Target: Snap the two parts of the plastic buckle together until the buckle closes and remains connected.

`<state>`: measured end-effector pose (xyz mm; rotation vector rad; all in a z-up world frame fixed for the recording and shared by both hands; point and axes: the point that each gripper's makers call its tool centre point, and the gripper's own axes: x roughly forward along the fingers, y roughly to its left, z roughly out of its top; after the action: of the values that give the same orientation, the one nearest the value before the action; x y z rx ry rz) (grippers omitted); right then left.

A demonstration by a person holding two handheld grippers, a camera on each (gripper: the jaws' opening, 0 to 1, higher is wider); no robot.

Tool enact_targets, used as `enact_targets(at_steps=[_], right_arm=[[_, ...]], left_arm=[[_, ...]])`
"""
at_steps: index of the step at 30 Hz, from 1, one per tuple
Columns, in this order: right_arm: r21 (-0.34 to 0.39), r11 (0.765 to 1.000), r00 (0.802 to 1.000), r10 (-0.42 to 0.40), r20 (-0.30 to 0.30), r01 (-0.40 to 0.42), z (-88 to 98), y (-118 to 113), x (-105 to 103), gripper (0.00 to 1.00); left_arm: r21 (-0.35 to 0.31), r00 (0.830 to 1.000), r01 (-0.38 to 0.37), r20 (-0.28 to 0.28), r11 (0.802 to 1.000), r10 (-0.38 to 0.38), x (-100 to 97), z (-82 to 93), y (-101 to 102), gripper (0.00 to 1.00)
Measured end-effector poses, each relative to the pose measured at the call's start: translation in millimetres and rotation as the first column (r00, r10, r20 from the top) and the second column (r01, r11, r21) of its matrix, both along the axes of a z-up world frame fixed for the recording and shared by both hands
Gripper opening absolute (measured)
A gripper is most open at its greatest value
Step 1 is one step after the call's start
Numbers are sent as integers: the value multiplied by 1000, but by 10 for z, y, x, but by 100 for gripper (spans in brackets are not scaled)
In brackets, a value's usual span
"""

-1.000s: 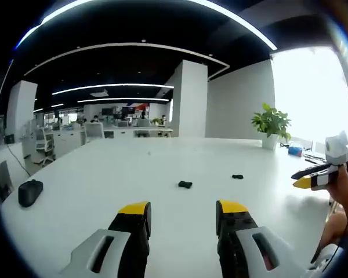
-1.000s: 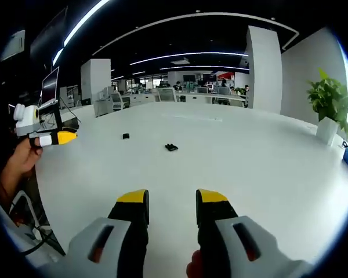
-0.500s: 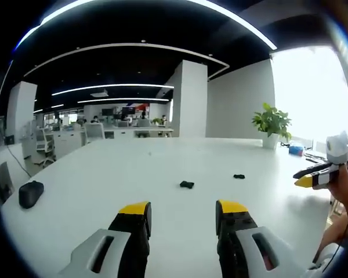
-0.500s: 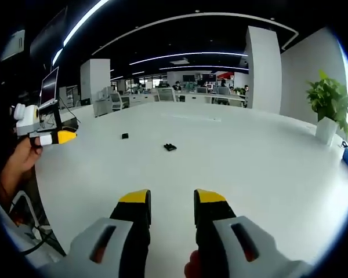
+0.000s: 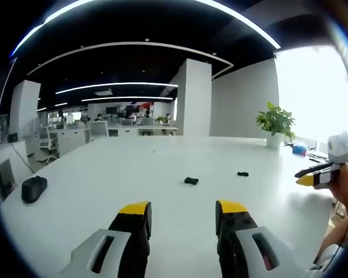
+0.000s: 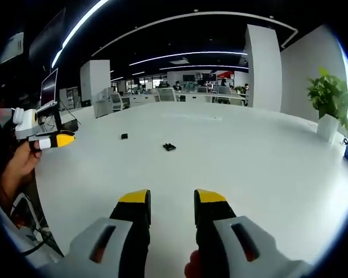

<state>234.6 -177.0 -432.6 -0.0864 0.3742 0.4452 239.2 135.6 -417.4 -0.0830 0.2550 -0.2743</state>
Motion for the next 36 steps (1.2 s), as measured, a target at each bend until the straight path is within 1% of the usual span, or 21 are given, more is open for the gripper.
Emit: enact_targets(at_steps=[6, 9, 12, 14, 17, 28, 36], right_arm=[[6, 1000, 1000, 5, -3, -5, -11, 0, -4, 30], [-4, 1000, 1000, 7, -9, -7, -13, -5, -7, 30], [-21, 1000, 1000, 11, -14, -11, -20, -9, -5, 30], [-23, 1000, 1000, 9, -12, -9, -10, -17, 0, 30], [-24, 1000, 1000, 4, -9, -4, 11, -25, 4, 30], [-26, 1000, 1000, 15, -11, -16, 27, 23, 16, 30], [-37, 999, 1000, 17, -8, -17, 41, 21, 26, 30]], left_arm=[[2, 1000, 0, 0, 1000, 0, 9, 10, -1, 45], [-16, 1000, 11, 3, 1000, -11, 16, 42, -33, 45], [-3, 1000, 13, 7, 1000, -13, 32, 55, -46, 45], [-1, 1000, 17, 10, 1000, -17, 41, 64, -54, 45], [18, 1000, 17, 9, 1000, -17, 48, 59, -43, 45], [20, 1000, 23, 10, 1000, -24, 48, 74, -26, 45], [18, 999, 24, 21, 1000, -24, 39, 111, -20, 45]])
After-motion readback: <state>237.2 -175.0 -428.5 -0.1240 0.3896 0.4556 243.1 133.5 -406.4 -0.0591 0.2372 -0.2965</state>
